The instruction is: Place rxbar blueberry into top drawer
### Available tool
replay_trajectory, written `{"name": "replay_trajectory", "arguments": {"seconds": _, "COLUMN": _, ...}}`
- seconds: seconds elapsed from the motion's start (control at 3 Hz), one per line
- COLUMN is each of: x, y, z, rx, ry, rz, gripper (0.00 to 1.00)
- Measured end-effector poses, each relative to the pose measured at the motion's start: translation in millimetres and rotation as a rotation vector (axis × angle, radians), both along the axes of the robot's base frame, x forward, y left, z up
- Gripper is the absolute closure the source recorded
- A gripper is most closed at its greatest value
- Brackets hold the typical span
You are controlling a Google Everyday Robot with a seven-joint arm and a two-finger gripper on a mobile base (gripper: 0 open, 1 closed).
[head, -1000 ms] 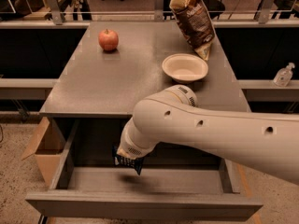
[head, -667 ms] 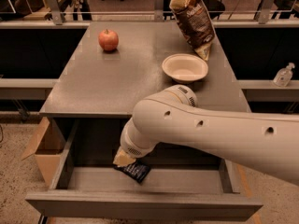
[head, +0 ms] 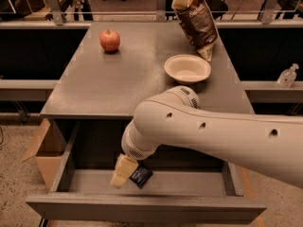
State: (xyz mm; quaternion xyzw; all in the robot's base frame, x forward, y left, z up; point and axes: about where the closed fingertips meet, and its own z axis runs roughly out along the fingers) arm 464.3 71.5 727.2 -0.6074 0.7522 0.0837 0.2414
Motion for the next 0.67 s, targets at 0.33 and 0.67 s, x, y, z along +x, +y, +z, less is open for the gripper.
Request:
{"name": "replay_trajectory", "arguments": {"seconds": 0.33, "x": -1.4, "y": -21.4, "z": 2.9, "rx": 0.036, "ry": 0.005, "rz": -0.055, "gripper": 0.0}}
{"name": "replay_trajectory", "arguments": {"seconds": 0.67, "x": -13.3, "y": -56.5, "z": 12.7, "rx": 0.078, "ry": 0.001, "rz": -0.156, "gripper": 0.0}}
